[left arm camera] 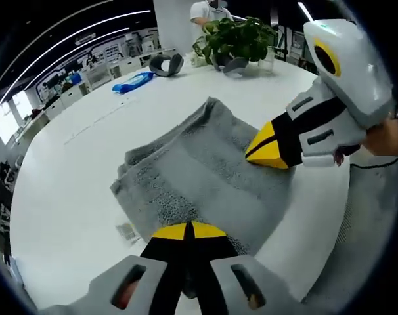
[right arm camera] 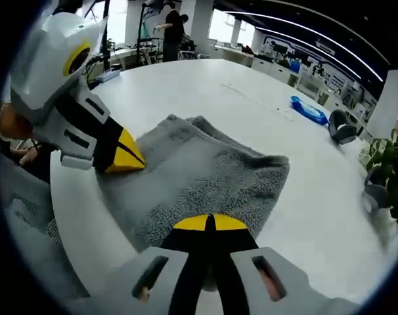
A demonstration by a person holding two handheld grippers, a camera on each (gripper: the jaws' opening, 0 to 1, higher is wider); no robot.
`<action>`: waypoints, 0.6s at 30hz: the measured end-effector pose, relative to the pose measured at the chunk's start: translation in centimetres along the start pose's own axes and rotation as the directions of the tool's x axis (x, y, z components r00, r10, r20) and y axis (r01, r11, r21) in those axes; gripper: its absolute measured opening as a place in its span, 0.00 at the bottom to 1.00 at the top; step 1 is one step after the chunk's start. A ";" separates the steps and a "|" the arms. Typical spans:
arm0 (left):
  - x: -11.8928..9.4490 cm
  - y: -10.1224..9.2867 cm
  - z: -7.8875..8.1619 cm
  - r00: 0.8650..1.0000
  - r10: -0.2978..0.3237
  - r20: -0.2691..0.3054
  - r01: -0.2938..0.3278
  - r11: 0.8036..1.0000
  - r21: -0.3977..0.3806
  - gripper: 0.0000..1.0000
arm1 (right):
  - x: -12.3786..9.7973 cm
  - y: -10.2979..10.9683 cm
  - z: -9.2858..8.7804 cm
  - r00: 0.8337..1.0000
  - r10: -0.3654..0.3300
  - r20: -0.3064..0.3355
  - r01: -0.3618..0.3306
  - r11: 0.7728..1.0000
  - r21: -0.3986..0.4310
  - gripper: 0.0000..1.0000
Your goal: Fold the towel on the table until its edges align and the towel forms a compact rectangular stack.
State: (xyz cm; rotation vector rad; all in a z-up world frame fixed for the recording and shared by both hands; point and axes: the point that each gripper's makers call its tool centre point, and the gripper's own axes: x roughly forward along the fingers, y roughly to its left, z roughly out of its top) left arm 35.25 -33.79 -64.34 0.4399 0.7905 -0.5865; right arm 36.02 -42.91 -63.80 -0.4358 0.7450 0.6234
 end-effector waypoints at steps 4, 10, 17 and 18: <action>0.4 0.2 0.2 1.000 -0.003 -0.009 0.003 1.000 0.019 0.00 | 0.8 -0.3 -0.4 0.998 0.001 -0.057 0.001 0.999 0.036 0.00; 1.3 1.0 0.9 1.000 0.002 -0.003 -0.002 1.000 0.015 0.00 | 1.4 -1.1 -0.2 0.998 0.029 -0.058 -0.022 0.991 0.130 0.00; 2.7 2.2 2.4 0.999 0.027 -0.029 -0.025 0.998 0.058 0.00 | 2.7 -2.5 0.7 0.996 0.019 -0.092 -0.010 0.995 0.100 0.00; 2.9 2.3 2.6 0.999 0.027 -0.034 -0.025 0.998 0.056 0.00 | 2.8 -2.7 0.8 0.995 0.017 -0.096 -0.008 0.995 0.098 0.00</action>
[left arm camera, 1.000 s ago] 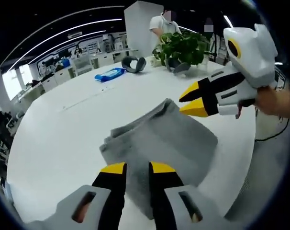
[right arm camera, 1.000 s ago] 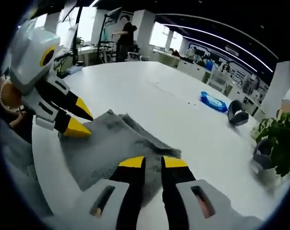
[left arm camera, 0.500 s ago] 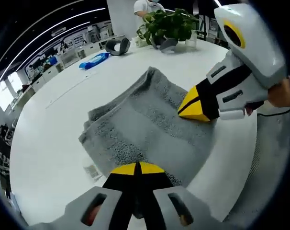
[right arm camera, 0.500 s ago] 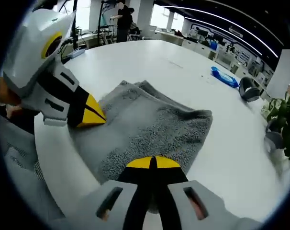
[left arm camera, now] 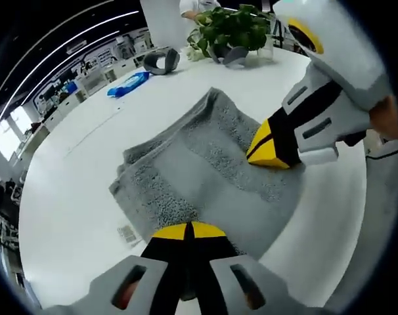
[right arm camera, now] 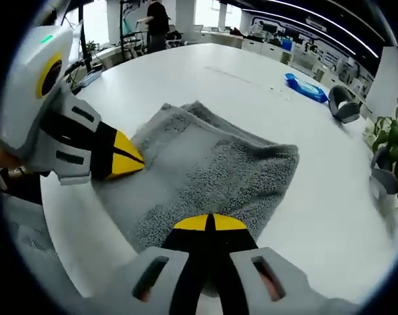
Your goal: Fold the towel on the table until its edges align and the towel forms a compact rectangular stack.
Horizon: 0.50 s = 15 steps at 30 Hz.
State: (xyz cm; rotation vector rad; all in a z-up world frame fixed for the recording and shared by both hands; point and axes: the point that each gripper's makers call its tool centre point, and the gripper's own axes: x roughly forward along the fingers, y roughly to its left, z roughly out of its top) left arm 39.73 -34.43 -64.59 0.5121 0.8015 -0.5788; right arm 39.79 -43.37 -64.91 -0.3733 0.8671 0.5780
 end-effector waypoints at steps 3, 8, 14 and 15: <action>0.6 0.6 0.6 1.000 0.005 -0.007 -0.005 1.000 -0.005 0.00 | 0.5 -0.8 0.5 1.000 -0.012 0.002 0.012 1.000 -0.004 0.00; 1.4 1.4 1.3 1.000 -0.001 -0.018 0.001 1.000 -0.023 0.00 | 1.2 -1.8 1.3 0.999 -0.035 -0.013 0.035 0.997 -0.064 0.00; 2.2 2.0 2.0 1.000 0.001 -0.028 -0.001 1.000 -0.025 0.00 | 1.9 -2.8 2.0 0.999 -0.046 -0.021 0.044 0.996 -0.074 0.00; 2.3 2.1 2.1 1.000 0.002 -0.029 -0.002 1.000 -0.023 0.00 | 2.0 -2.9 2.1 0.999 -0.046 -0.022 0.044 0.996 -0.075 0.00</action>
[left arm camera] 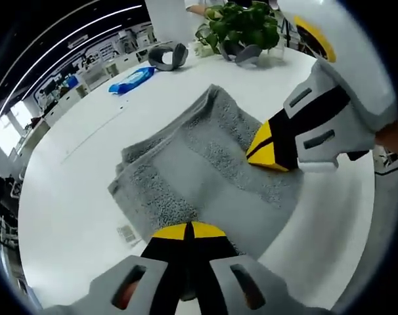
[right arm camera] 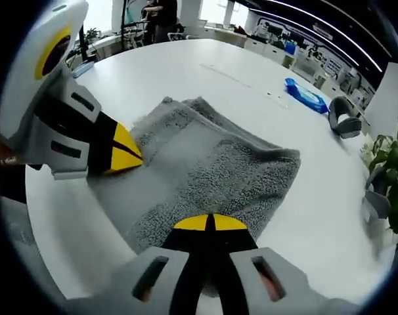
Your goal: Fold the towel on the table until its edges align and the towel forms a compact rectangular stack.
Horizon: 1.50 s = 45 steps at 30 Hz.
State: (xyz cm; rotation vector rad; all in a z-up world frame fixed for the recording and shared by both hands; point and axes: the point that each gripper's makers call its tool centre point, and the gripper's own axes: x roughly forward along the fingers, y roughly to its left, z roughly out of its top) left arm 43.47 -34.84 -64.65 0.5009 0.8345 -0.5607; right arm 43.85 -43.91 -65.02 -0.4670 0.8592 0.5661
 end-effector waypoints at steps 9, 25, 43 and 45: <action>0.8 0.9 0.8 1.000 0.000 -0.012 0.000 1.000 0.020 0.00 | 0.8 -1.1 0.7 0.999 0.033 -0.014 -0.032 0.998 0.060 0.00; -0.3 1.4 1.1 0.998 0.059 -0.004 -0.059 0.991 -0.121 0.01 | -0.4 -1.4 1.3 0.999 0.031 0.013 -0.033 0.993 0.117 0.00; -12.6 4.1 5.9 0.873 0.186 0.450 -0.071 0.963 -0.260 0.32 | -13.6 -3.5 7.9 0.850 -0.079 0.520 -0.042 0.975 0.218 0.06; -14.2 3.8 5.7 0.842 0.197 0.502 -0.066 0.962 -0.266 0.41 | -14.5 -3.1 6.8 0.846 -0.080 0.527 -0.038 0.977 0.210 0.11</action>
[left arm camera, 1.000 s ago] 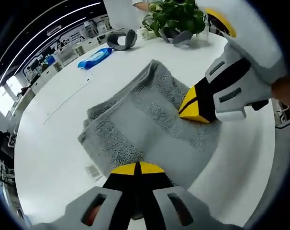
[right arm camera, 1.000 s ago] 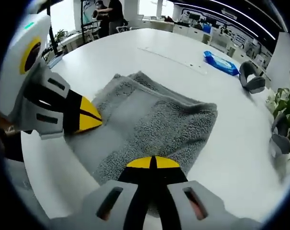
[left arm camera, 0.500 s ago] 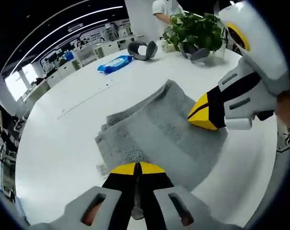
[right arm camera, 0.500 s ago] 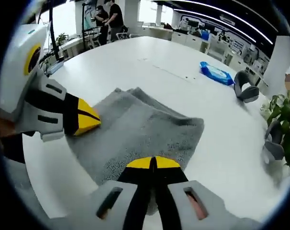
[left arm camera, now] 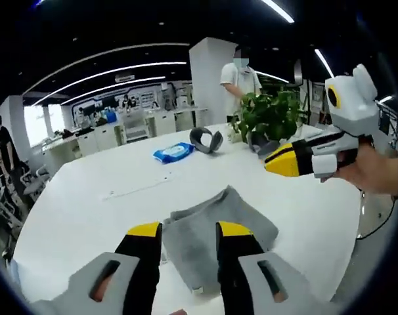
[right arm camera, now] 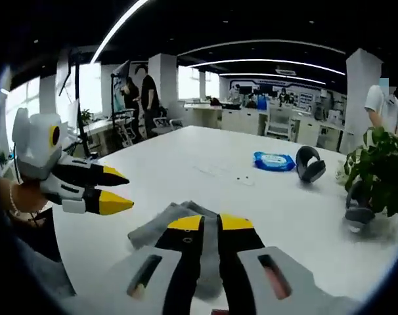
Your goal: Fold the towel on the table until its edges align and the towel forms a compact rectangular stack.
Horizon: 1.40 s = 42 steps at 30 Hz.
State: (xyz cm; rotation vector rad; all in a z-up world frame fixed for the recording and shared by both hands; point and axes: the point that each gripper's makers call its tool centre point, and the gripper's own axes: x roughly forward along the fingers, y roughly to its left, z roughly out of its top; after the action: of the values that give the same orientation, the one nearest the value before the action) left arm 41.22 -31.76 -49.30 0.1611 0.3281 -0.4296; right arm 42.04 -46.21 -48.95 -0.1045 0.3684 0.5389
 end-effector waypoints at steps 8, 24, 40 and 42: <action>-3.9 -0.5 -3.0 1.000 0.011 0.007 -0.011 0.999 -0.050 0.72 | -4.9 -1.2 -4.1 0.997 -0.079 -0.010 0.079 0.996 0.051 0.32; -6.0 0.8 -5.6 0.994 0.109 -0.010 -0.110 0.989 -0.099 0.99 | -8.4 -2.9 -5.3 0.979 -0.184 0.091 0.164 0.968 0.189 0.82; -6.1 0.3 -5.8 0.994 0.113 -0.009 -0.114 0.992 -0.056 1.00 | -8.4 -3.2 -5.0 0.969 -0.221 0.113 0.204 0.968 0.144 0.99; -6.1 0.2 -5.8 0.994 0.111 -0.009 -0.111 0.992 -0.056 1.00 | -8.4 -3.3 -5.1 0.969 -0.221 0.109 0.203 0.967 0.152 0.99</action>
State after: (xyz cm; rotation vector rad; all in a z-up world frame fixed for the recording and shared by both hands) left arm 34.51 -27.96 -52.61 0.1248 0.3348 -0.3095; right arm 35.44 -54.08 -50.56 0.0253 0.2675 0.3041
